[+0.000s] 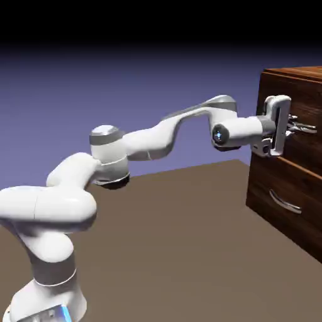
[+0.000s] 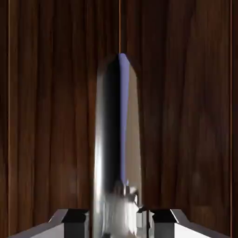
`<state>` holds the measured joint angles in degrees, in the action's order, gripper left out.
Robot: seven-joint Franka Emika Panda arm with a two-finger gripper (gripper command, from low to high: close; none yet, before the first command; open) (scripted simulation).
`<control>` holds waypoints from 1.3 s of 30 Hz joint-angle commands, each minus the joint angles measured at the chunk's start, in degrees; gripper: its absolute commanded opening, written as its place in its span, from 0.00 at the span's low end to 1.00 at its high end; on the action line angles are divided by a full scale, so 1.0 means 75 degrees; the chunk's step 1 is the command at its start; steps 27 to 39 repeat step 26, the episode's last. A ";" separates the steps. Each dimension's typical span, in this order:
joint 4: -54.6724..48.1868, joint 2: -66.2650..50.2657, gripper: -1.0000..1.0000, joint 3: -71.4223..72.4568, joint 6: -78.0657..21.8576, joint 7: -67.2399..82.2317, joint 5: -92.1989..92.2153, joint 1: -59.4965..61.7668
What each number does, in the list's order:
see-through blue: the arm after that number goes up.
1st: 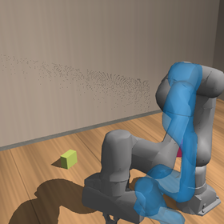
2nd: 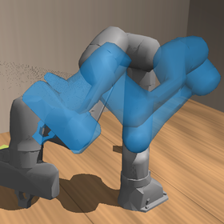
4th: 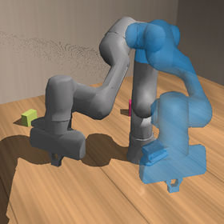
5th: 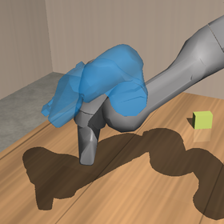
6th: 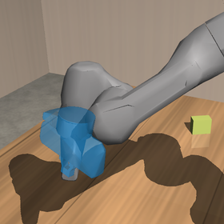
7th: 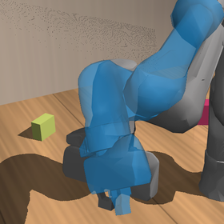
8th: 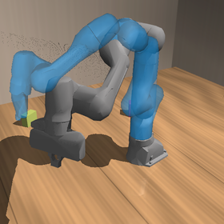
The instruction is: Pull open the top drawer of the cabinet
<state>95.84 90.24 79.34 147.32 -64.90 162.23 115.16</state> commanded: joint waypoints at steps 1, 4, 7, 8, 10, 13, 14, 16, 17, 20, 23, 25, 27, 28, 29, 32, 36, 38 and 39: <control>0.0278 0.0013 0.00 -0.0011 -0.0099 0.0031 0.0001 -0.0179; 0.1108 0.0050 0.00 -0.0047 -0.0378 0.0139 0.0016 -0.0728; 0.1938 0.0087 0.00 -0.0089 -0.0641 0.0234 0.0007 -0.1294; 0.2215 0.0099 0.00 -0.0105 -0.0725 0.0264 -0.0001 -0.1488; 0.2769 0.0125 0.00 -0.0140 -0.0884 0.0319 -0.0024 -0.1882; 0.3599 0.0166 0.00 -0.0202 -0.1102 0.0392 -0.0081 -0.2495; 0.3876 0.0181 0.00 -0.0225 -0.1169 0.0414 -0.0106 -0.2706; 0.4429 0.0214 0.00 -0.0277 -0.1290 0.0453 -0.0166 -0.3140; 0.4706 0.0232 0.00 -0.0306 -0.1344 0.0470 -0.0201 -0.3364; 0.5537 0.0294 0.00 -0.0404 -0.1477 0.0509 -0.0332 -0.4065; 0.6059 0.0343 1.00 -0.0476 -0.1534 0.0523 -0.0435 -0.4533; 0.6335 0.0375 1.00 -0.0522 -0.1540 0.0522 -0.0508 -0.4805; 0.6612 0.0407 1.00 -0.0568 -0.1546 0.0522 -0.0582 -0.5078; 0.6612 0.0407 1.00 -0.0568 -0.1546 0.0522 -0.0582 -0.5078; 0.6612 0.0407 1.00 -0.0568 -0.1546 0.0522 -0.0582 -0.5078; 0.6612 0.0407 1.00 -0.0568 -0.1546 0.0522 -0.0582 -0.5078; 0.6612 0.0407 1.00 -0.0568 -0.1546 0.0522 -0.0582 -0.5078; 0.6612 0.0407 1.00 -0.0568 -0.1546 0.0522 -0.0582 -0.5078; 0.6612 0.0407 1.00 -0.0568 -0.1546 0.0522 -0.0582 -0.5078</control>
